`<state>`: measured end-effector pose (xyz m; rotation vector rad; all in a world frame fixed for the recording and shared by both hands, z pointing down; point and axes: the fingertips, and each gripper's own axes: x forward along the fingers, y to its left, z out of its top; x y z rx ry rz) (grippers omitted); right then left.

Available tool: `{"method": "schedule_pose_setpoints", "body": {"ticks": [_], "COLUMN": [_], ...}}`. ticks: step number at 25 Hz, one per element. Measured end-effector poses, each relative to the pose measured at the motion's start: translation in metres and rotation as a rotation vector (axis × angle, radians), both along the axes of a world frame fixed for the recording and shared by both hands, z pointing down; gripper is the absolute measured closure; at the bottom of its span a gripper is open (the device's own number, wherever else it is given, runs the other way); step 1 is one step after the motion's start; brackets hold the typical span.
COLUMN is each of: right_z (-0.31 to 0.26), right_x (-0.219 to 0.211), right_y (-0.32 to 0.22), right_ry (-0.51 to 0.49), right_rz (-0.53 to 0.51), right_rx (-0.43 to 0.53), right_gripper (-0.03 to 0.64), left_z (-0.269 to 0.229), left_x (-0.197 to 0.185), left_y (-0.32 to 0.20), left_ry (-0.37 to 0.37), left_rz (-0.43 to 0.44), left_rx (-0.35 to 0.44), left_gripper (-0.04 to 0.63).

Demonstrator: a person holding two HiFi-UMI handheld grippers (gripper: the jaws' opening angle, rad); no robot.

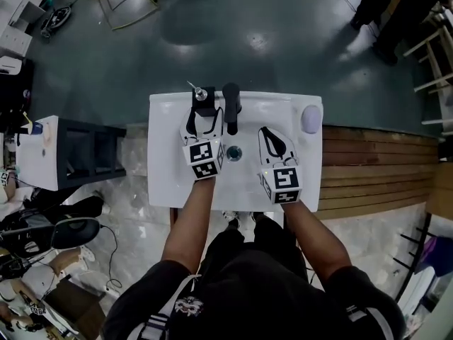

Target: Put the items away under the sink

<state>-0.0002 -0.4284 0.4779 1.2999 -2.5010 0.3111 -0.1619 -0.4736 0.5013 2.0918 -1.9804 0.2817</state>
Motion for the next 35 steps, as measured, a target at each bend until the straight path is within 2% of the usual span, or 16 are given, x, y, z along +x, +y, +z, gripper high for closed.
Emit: {"method": "schedule_pose_setpoints", "body": {"ticks": [10, 21, 29, 35], "right_z": [0.013, 0.021, 0.0, -0.013], "right_x": [0.007, 0.025, 0.03, 0.026], "right_y": [0.005, 0.019, 0.031, 0.051], "right_ry": [0.018, 0.012, -0.011, 0.019], "right_rz": [-0.003, -0.013, 0.016, 0.045], "right_rx": [-0.024, -0.045, -0.005, 0.04], "right_gripper": [0.592, 0.592, 0.592, 0.592], "left_z": [0.006, 0.007, 0.0, -0.015], "left_x": [-0.005, -0.003, -0.007, -0.008], "left_y": [-0.021, -0.018, 0.0, 0.028], "left_ry": [-0.008, 0.011, 0.019, 0.029], "left_rz": [-0.054, -0.057, -0.039, -0.012], "left_rx": [-0.01, 0.002, 0.02, 0.037], "left_gripper": [0.29, 0.284, 0.284, 0.284]}}
